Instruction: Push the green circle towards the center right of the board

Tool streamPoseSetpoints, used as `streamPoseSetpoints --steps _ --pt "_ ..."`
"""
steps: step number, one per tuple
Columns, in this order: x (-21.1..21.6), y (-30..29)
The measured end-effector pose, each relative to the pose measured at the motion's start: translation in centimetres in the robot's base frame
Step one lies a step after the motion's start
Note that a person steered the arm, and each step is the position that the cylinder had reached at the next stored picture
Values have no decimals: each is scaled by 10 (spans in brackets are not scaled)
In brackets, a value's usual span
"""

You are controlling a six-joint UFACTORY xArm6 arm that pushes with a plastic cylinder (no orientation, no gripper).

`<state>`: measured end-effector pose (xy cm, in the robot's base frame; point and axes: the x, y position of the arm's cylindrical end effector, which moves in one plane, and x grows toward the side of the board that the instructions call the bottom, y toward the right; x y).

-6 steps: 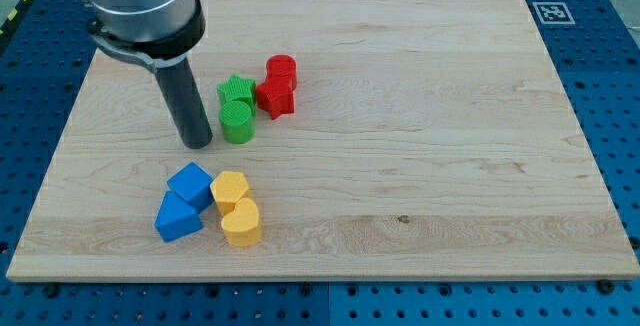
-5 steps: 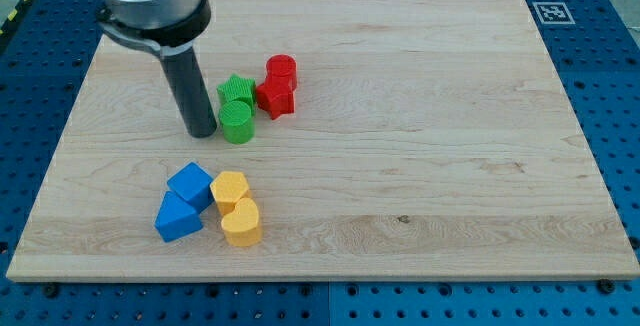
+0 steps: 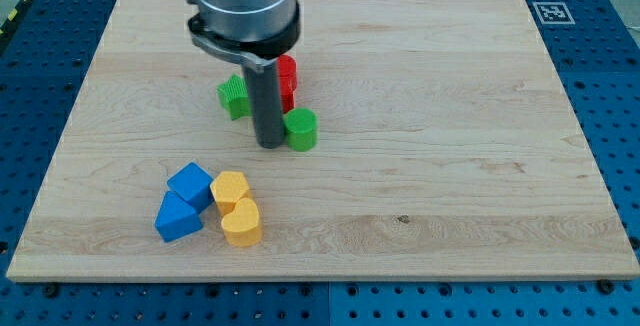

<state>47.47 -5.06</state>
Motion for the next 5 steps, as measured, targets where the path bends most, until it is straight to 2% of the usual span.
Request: streamPoseSetpoints --steps 3,4,5 --pt "0 83" --pt "0 92" --pt "-13 76"
